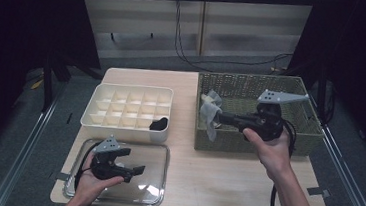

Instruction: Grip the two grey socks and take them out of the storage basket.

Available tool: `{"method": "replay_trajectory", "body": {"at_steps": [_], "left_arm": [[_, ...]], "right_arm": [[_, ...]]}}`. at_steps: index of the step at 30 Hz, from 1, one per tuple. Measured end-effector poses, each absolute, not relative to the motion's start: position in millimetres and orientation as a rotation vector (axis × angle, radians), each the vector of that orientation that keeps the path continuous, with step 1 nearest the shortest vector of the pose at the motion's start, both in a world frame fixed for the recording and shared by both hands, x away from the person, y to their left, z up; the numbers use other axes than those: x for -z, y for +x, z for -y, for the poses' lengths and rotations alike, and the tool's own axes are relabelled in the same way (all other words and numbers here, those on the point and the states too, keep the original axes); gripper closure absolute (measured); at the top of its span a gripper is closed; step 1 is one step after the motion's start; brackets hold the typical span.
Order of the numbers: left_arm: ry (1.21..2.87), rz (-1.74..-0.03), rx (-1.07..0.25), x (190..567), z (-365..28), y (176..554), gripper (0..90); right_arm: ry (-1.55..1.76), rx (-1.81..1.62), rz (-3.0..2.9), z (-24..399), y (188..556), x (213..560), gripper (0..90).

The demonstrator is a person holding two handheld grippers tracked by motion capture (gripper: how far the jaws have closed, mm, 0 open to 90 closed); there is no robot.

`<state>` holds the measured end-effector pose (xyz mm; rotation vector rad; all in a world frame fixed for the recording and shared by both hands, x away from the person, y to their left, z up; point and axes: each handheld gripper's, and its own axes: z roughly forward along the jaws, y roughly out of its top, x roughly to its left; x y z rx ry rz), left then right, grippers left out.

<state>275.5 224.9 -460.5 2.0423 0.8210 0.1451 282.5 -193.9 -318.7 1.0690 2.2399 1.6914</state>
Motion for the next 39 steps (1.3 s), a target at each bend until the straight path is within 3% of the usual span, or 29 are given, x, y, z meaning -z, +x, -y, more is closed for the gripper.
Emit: {"method": "replay_trajectory", "body": {"at_steps": [17, 31, 39], "left_arm": [[2.008, -0.721, -0.171, 443, -193, 274, 29.0], [2.090, -0.611, -0.136, 447, -164, 274, 53.2], [2.142, -0.530, -0.073, 453, -129, 278, 56.6]], "right_arm": [[1.102, -1.697, -2.313, 180, 256, 369, 89.9], [1.205, -1.639, -2.400, 160, 257, 432, 89.9], [1.259, -1.540, -2.418, 172, 251, 454, 89.8]]}}
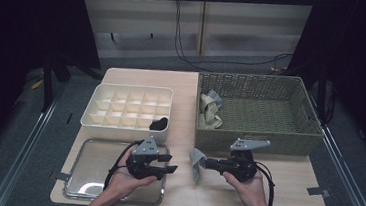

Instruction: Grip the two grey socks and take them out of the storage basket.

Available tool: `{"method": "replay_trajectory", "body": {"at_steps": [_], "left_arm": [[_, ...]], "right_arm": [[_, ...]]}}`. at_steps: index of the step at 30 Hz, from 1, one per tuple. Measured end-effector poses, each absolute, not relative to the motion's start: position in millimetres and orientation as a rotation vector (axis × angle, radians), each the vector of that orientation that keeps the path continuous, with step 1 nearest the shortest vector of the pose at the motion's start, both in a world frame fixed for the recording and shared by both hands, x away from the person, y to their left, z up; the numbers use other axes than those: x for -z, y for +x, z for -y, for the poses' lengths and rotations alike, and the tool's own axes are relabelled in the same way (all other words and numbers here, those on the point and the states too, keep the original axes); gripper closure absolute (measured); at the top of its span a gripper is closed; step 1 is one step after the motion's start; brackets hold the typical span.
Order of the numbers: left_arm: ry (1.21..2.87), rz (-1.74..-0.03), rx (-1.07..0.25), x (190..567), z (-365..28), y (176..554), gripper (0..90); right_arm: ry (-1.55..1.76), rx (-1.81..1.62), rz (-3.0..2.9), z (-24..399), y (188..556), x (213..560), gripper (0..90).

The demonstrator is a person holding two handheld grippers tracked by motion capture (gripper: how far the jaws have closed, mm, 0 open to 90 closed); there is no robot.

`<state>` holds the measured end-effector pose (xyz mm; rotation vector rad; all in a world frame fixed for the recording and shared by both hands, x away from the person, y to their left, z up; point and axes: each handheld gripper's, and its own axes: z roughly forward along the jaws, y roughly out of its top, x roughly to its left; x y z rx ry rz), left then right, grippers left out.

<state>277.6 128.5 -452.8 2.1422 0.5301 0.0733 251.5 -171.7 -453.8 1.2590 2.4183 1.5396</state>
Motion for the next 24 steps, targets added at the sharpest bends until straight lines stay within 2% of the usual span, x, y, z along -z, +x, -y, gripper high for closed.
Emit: {"method": "replay_trajectory", "body": {"at_steps": [12, 18, 24], "left_arm": [[2.190, -0.488, 0.014, 468, -87, 278, 64.0], [2.208, -0.470, 0.126, 483, -63, 283, 68.0], [2.280, -0.436, 0.135, 498, -58, 277, 68.1]], "right_arm": [[1.311, -1.457, -2.412, 207, 233, 468, 88.8], [1.335, -1.426, -2.428, 210, 231, 476, 88.8], [1.336, -1.397, -2.435, 211, 230, 477, 88.8]]}}
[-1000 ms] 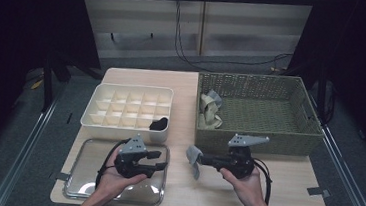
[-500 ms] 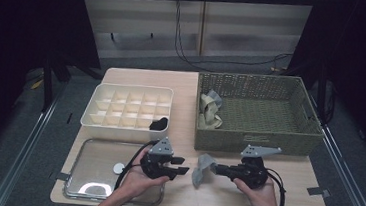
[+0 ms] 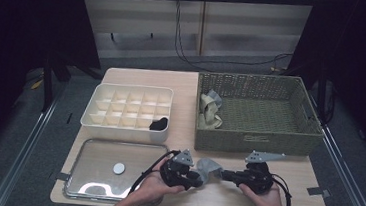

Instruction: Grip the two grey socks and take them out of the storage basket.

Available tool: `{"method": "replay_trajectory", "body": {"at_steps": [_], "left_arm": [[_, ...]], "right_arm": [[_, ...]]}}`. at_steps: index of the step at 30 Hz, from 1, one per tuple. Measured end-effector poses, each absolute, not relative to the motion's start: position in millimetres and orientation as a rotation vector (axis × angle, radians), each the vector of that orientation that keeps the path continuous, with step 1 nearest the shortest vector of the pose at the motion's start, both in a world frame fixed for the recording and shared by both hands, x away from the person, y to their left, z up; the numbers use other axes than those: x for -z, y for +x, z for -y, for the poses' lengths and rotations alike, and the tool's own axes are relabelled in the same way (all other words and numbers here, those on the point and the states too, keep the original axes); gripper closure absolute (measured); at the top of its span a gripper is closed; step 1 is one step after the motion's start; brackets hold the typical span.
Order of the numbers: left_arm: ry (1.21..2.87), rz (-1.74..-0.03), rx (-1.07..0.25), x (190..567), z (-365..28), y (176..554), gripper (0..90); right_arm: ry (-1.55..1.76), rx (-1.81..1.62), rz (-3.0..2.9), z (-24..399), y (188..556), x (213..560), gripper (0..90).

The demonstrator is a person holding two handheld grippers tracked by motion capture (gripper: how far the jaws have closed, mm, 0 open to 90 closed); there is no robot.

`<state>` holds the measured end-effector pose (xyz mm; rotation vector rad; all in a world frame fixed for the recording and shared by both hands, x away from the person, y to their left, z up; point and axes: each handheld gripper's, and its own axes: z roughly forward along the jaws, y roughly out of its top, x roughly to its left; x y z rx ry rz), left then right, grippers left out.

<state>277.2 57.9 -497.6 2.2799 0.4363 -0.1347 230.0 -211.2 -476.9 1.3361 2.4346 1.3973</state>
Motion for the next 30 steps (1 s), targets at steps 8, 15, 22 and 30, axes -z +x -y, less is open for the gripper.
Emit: {"method": "replay_trajectory", "body": {"at_steps": [8, 15, 22, 30], "left_arm": [[2.320, -0.417, 0.086, 495, -74, 276, 65.4], [2.330, -0.413, 0.078, 494, -90, 277, 63.0], [2.323, -0.406, 0.083, 495, -97, 276, 62.9], [2.321, -0.441, 0.062, 494, -106, 276, 56.4]], "right_arm": [[1.322, -1.391, -2.423, 217, 224, 474, 85.3], [1.334, -1.415, -2.414, 218, 220, 472, 80.7], [1.341, -1.420, -2.404, 208, 235, 466, 79.1], [1.341, -1.363, -2.473, 187, 253, 481, 69.1]]}}
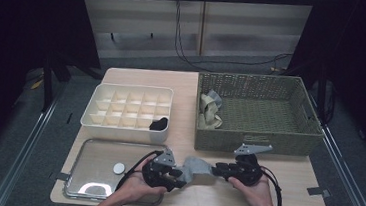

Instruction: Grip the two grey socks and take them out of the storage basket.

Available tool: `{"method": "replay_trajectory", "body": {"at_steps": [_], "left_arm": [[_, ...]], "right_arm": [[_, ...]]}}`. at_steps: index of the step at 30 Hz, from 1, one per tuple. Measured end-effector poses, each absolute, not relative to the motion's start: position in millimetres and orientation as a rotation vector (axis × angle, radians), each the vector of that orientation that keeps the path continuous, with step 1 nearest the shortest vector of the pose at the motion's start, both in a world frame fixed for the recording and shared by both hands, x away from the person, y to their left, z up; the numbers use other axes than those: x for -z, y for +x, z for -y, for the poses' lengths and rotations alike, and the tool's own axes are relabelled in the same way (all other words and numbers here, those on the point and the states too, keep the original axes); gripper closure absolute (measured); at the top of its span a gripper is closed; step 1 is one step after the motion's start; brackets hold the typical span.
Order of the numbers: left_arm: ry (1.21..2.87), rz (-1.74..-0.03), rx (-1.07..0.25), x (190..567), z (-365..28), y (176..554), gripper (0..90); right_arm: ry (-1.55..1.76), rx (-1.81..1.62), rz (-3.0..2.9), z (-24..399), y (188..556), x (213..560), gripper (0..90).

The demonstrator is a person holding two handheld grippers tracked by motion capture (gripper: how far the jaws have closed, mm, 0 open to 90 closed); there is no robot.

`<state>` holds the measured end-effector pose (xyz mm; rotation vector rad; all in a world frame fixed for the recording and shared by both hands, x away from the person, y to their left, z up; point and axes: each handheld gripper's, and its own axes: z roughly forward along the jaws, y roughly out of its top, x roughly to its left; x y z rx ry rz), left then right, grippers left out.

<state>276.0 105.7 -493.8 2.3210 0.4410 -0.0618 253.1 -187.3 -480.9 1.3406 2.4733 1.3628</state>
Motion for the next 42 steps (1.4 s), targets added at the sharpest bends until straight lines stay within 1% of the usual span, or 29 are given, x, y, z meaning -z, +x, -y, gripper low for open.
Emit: {"method": "replay_trajectory", "body": {"at_steps": [2, 4, 7, 11, 15, 18, 20, 21, 23, 24, 26, 29, 32, 42], "left_arm": [[2.289, -0.458, 0.068, 496, -108, 275, 56.3], [2.293, -0.455, 0.069, 494, -109, 275, 54.0], [2.288, -0.457, 0.065, 491, -112, 277, 52.8], [2.239, -0.481, 0.076, 488, -115, 279, 57.6], [2.248, -0.519, 0.064, 492, -112, 283, 63.2], [2.264, -0.542, 0.047, 495, -110, 285, 64.0], [2.261, -0.540, 0.023, 497, -110, 285, 61.5], [2.260, -0.538, 0.026, 497, -110, 285, 60.9], [2.262, -0.538, 0.022, 497, -110, 285, 59.1], [2.270, -0.535, 0.019, 497, -111, 285, 57.4], [2.277, -0.529, 0.017, 496, -111, 285, 55.8], [2.266, -0.511, 0.015, 498, -111, 284, 52.4], [2.274, -0.485, 0.022, 498, -110, 283, 51.9], [2.276, -0.416, 0.031, 499, -95, 273, 49.0]], "right_arm": [[1.345, -1.316, -2.490, 186, 252, 487, 69.0], [1.352, -1.303, -2.497, 188, 252, 490, 69.1], [1.369, -1.288, -2.496, 189, 252, 494, 69.2], [1.363, -1.304, -2.481, 190, 251, 492, 70.1], [1.373, -1.294, -2.457, 190, 255, 491, 70.5], [1.384, -1.266, -2.458, 188, 258, 495, 69.5], [1.389, -1.258, -2.469, 186, 259, 499, 65.5], [1.393, -1.251, -2.477, 185, 260, 501, 65.5], [1.383, -1.248, -2.478, 183, 259, 502, 68.2], [1.370, -1.233, -2.479, 182, 259, 502, 70.9], [1.351, -1.216, -2.488, 182, 258, 502, 80.0], [1.363, -1.195, -2.470, 184, 255, 500, 85.1], [1.389, -1.188, -2.455, 189, 250, 499, 86.7], [1.421, -1.172, -2.430, 207, 234, 497, 86.8]]}}
